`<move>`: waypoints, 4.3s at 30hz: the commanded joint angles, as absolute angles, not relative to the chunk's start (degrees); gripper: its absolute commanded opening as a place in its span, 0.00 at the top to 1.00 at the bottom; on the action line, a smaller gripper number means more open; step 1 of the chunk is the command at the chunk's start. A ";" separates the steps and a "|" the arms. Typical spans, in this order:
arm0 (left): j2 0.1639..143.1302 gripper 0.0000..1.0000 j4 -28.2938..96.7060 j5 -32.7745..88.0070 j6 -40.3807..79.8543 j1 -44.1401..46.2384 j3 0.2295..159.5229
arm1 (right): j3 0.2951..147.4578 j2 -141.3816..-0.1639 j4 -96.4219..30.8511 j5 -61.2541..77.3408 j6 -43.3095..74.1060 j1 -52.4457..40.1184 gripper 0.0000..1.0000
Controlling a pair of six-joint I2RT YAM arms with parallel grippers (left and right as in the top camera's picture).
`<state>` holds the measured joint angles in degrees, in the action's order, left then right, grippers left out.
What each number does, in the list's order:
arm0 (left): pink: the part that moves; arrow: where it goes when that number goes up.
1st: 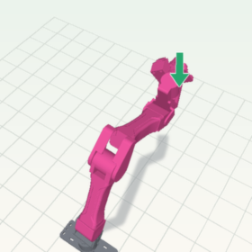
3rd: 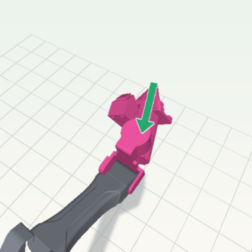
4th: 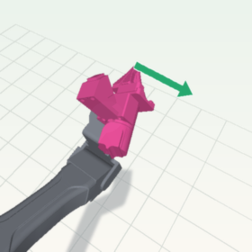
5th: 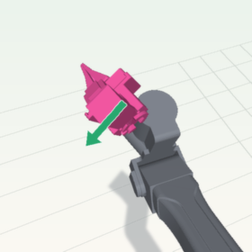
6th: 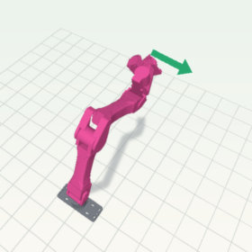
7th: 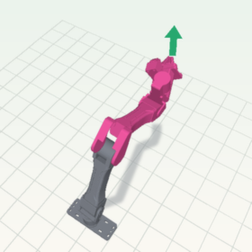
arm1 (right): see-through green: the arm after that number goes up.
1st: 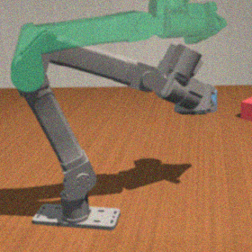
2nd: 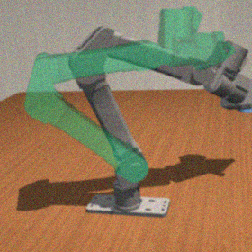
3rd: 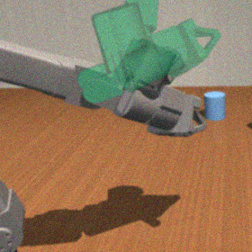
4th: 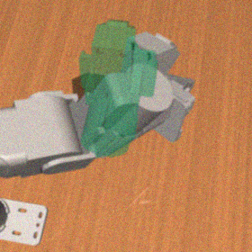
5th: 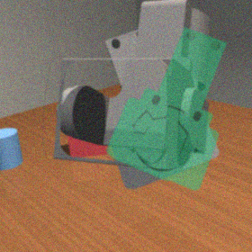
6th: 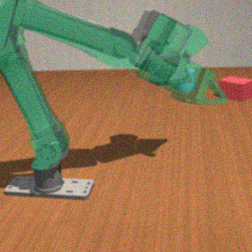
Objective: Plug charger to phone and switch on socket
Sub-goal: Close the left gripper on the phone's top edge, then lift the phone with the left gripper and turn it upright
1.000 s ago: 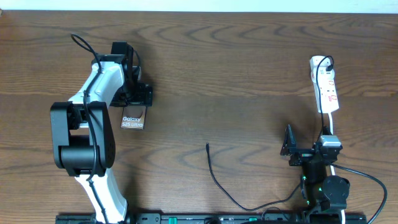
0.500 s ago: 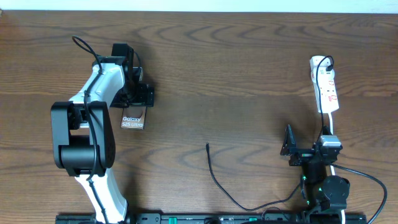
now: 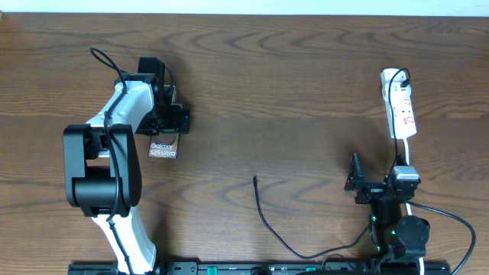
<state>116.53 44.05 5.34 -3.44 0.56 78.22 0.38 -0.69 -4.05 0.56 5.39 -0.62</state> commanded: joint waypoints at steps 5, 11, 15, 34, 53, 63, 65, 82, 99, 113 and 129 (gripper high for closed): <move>116.81 0.02 44.01 3.14 -4.08 0.62 77.34 | 0.32 -0.34 -4.32 0.34 4.62 -1.17 0.01; 116.81 0.02 43.99 2.92 -4.08 0.62 77.34 | 0.32 -0.34 -4.34 0.34 4.62 -1.17 0.01; 116.81 0.02 44.01 2.94 -4.05 0.62 77.34 | 0.32 -0.34 -4.34 0.34 4.62 -1.17 0.01; 116.81 0.02 44.01 2.96 -4.05 0.62 77.34 | 0.32 -0.34 -4.34 0.34 4.62 -1.17 0.01; 116.81 0.16 44.01 2.96 -4.08 0.62 77.34 | 0.32 -0.34 -4.34 0.34 4.62 -1.17 0.01; 116.81 0.17 44.01 2.96 -4.05 0.62 77.34 | 0.32 -0.34 -4.34 0.34 4.62 -1.17 0.01; 116.81 0.18 44.01 2.96 -4.08 0.62 77.34 | 0.32 -0.34 -4.34 0.34 4.62 -1.17 0.01; 116.81 0.23 43.99 2.96 -4.05 0.62 77.34 | 0.32 -0.34 -4.34 0.34 4.62 -1.17 0.01; 116.81 0.31 43.97 2.96 -4.08 0.62 77.34 | 0.32 -0.34 -4.34 0.34 4.62 -1.17 0.01; 116.81 0.44 43.97 2.96 -4.05 0.62 77.34 | 0.32 -0.34 -4.32 0.34 4.62 -1.17 0.01; 116.79 0.93 44.01 2.94 -4.08 0.62 77.36 | 0.32 -0.34 -4.34 0.34 4.62 -1.17 0.01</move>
<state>116.53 43.83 3.88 -3.70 0.56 78.17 0.38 -0.69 -4.05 0.56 5.39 -0.62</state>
